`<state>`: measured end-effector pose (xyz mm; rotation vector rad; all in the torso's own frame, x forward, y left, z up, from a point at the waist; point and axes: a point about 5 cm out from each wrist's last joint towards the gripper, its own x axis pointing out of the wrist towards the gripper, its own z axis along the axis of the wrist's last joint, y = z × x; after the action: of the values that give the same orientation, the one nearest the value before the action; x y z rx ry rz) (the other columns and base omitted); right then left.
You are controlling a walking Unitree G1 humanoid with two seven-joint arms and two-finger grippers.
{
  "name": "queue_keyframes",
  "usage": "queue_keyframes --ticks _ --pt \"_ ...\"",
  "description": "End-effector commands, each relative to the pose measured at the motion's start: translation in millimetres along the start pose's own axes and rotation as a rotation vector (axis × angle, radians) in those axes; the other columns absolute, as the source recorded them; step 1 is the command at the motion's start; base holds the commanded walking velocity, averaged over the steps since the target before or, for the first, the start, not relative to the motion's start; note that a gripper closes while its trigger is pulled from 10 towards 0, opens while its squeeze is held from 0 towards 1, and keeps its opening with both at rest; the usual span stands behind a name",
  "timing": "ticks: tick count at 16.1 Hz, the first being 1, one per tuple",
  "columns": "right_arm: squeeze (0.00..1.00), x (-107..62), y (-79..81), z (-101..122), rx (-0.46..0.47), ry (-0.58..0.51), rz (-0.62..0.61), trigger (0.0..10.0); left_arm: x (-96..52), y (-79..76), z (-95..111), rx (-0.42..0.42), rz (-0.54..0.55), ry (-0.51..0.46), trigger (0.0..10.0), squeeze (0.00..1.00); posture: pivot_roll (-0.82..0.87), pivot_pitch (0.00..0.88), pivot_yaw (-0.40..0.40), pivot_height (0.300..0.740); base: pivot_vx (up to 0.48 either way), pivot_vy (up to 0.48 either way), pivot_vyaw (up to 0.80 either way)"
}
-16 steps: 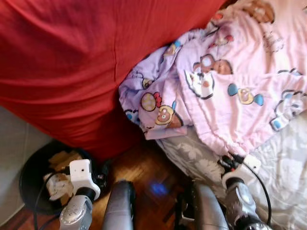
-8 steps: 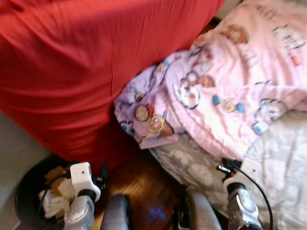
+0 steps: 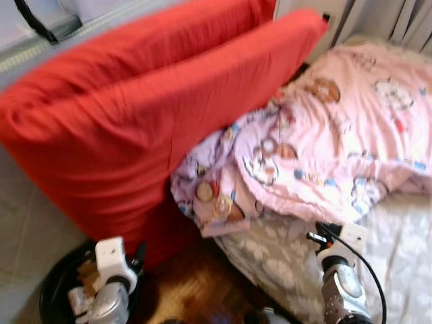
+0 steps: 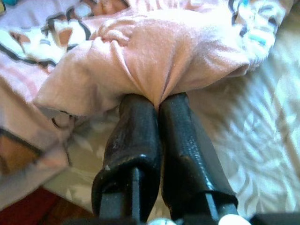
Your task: Clean up the room
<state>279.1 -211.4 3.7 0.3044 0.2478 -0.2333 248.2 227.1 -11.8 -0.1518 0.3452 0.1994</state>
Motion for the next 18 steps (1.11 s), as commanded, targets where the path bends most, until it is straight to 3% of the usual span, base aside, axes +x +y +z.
queue_keyframes --ticks 1,6,11,18 --pt "0.0 -6.5 -6.0 -12 -0.003 0.045 -0.022 10.0 -7.6 7.4 -18 -0.004 0.025 0.082 10.0 0.0 0.04 0.109 -0.003 0.74 0.0 0.0 0.0" --pt "0.0 -11.8 -8.8 -21 -0.037 0.088 -0.014 10.0 -20.4 12.7 -49 0.031 0.032 0.248 10.0 0.0 0.03 0.078 -0.001 0.74 0.0 0.0 0.0" --pt "0.0 -10.5 -15.4 -17 -0.054 0.078 -0.051 10.0 -25.1 5.3 -57 0.035 0.019 0.261 10.0 0.0 0.03 0.1 -0.011 0.74 0.0 0.0 0.0" --pt "0.0 -10.3 -15.3 -14 -0.065 0.052 -0.087 10.0 -26.9 9.2 -58 0.045 0.014 0.265 10.0 0.0 0.03 0.128 0.008 0.74 0.0 0.0 0.0"
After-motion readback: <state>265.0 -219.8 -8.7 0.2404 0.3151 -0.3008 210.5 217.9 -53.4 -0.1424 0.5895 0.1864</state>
